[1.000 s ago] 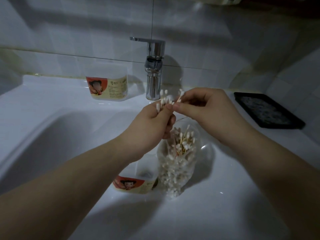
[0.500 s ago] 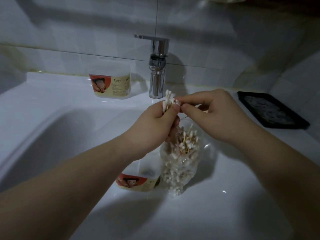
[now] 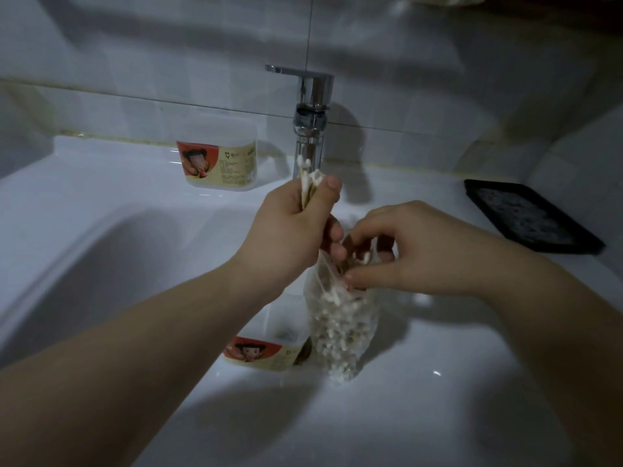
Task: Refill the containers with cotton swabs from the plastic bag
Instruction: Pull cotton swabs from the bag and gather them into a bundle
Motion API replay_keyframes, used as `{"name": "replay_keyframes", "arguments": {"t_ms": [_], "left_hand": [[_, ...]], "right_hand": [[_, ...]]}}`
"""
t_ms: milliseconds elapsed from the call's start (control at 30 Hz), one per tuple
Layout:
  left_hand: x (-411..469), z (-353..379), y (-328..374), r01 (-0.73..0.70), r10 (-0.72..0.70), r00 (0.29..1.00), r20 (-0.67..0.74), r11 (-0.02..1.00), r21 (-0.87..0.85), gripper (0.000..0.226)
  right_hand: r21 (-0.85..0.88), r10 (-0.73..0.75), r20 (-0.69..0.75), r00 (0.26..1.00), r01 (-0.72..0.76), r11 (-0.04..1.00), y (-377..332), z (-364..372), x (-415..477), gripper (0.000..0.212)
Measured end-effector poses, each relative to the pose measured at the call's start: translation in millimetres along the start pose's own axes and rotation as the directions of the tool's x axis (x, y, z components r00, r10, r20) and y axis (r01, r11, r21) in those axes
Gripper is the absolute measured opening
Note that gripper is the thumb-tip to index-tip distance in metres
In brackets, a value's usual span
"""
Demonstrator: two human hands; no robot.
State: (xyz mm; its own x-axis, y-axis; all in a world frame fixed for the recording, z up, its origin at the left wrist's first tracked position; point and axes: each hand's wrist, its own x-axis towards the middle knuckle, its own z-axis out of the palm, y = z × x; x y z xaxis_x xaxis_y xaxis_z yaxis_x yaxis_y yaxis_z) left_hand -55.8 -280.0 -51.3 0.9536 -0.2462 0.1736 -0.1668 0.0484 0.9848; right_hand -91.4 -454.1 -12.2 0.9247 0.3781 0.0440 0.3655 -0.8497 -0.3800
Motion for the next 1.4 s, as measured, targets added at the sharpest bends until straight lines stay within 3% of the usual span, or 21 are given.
{"name": "replay_keyframes", "arguments": {"t_ms": [67,233,633,833,1100,1200,1300,1400], "left_hand": [[-0.9,1.0,0.2,0.016,-0.016,1.000,0.004,1.000,-0.001,0.030],[-3.3,3.8,-0.8,0.032,-0.033,0.999,0.034,0.999,0.014,0.031],[-1.8,4.4,-5.3,0.014,-0.014,1.000,0.002,1.000,0.021,0.033],[0.8,3.7,-11.5,0.023,-0.022,1.000,-0.014,0.992,0.124,0.032],[1.3,5.5,-6.4,0.047,-0.047,0.999,0.001,0.999,0.003,0.034],[0.7,4.8,-5.7,-0.039,0.039,0.999,0.007,0.998,0.044,0.049],[-0.3,4.6,-6.3,-0.136,0.136,0.991,0.005,0.987,0.091,0.043],[1.1,3.9,-8.7,-0.123,0.128,0.990,-0.052,0.988,0.098,0.039]], "right_hand": [[0.019,-0.004,0.004,1.000,0.004,1.000,1.5,-0.8,-0.2,0.013],[0.054,0.045,0.125,0.991,-0.052,0.997,1.5,-3.4,-2.1,0.019],[0.238,0.052,-0.252,0.966,0.010,0.971,8.4,-11.3,-2.7,0.013],[0.370,0.115,-0.289,0.950,0.000,0.929,10.1,-9.3,1.5,0.007],[0.513,0.199,-0.370,0.908,0.022,0.858,11.7,-10.4,2.0,0.009],[0.534,0.172,-0.386,0.906,0.067,0.843,9.1,-9.6,1.2,0.010],[0.499,0.109,-0.338,0.935,0.080,0.863,1.0,-4.5,1.2,0.008],[0.517,0.109,-0.323,0.940,0.078,0.852,0.0,0.7,4.2,0.014]]}}
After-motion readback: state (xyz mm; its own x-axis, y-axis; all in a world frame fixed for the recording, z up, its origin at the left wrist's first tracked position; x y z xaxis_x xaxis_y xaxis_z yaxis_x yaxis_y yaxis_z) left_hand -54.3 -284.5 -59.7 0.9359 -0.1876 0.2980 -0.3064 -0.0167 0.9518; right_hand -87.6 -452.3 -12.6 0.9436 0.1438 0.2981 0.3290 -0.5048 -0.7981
